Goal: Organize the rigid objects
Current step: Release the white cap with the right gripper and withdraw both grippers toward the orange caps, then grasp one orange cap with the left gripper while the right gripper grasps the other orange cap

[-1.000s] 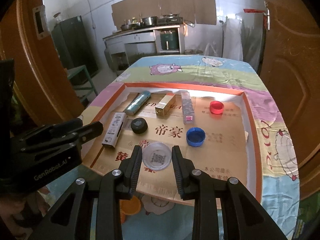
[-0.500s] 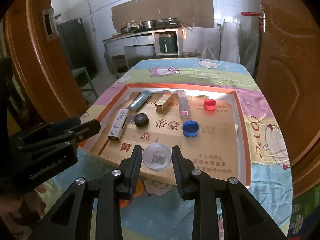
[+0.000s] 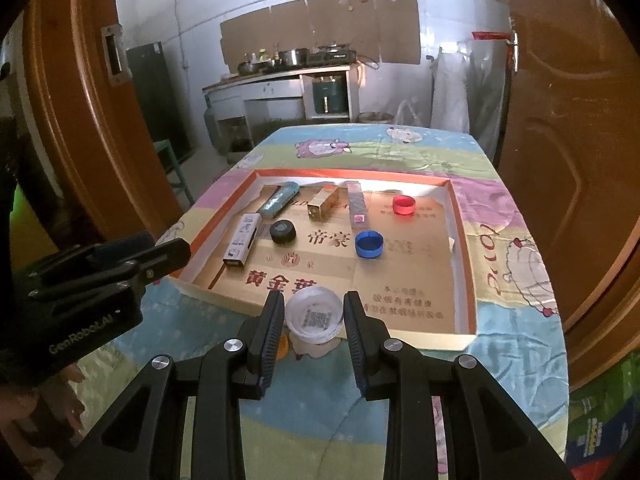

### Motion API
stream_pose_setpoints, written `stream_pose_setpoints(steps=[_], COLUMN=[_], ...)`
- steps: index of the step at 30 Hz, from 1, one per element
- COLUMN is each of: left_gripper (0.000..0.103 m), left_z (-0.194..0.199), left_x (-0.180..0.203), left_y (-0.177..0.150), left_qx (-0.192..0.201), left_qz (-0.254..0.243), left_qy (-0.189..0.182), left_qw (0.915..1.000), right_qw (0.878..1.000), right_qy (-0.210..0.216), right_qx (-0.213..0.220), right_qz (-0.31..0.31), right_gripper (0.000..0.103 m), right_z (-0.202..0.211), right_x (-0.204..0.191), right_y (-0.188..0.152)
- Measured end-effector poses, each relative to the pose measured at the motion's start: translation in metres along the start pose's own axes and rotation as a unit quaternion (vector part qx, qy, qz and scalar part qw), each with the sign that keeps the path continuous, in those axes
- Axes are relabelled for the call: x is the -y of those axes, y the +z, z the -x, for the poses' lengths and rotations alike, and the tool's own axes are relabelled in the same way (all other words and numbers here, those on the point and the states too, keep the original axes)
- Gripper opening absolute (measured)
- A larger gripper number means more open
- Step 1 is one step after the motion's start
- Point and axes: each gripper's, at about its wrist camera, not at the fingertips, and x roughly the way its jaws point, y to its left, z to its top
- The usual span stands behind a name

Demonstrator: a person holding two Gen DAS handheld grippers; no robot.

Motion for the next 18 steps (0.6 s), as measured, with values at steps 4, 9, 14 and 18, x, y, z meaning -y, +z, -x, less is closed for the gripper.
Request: stream_pose_setpoints(steps=[4,9,14,18], left_gripper=[0.047,0.047,0.047,0.047], left_z=[0.006,0.005,-0.006,-0.009], left_x=[0.002,0.01,0.019,0.02], left_y=[-0.005,-0.019,-0.039,-0.046], left_qx=[0.002,-0.011,-0.039,-0.045], left_qz=[0.0,-0.012,-0.02,-0.02], left_qy=[-0.007,-0.026,-0.043,-0.043], left_qw=[1.0,0.9995,0.9981,0.9978], right_qw=[1.0,1.0,1.0,1.0], right_qy=[-0.005,-0.008,-0.008,-0.008], right_qx=[0.002,0.0,-0.008,-0.008], right_qz=[-0.003,-0.01,-0.016,-0.013], right_gripper=[0.032,0.032,0.032,0.032], right_z=[0.009,0.016,0.017,0.014], right_x=[0.0,0.003,0.007,0.01], right_y=[-0.007,-0.018,-0.031,-0.031])
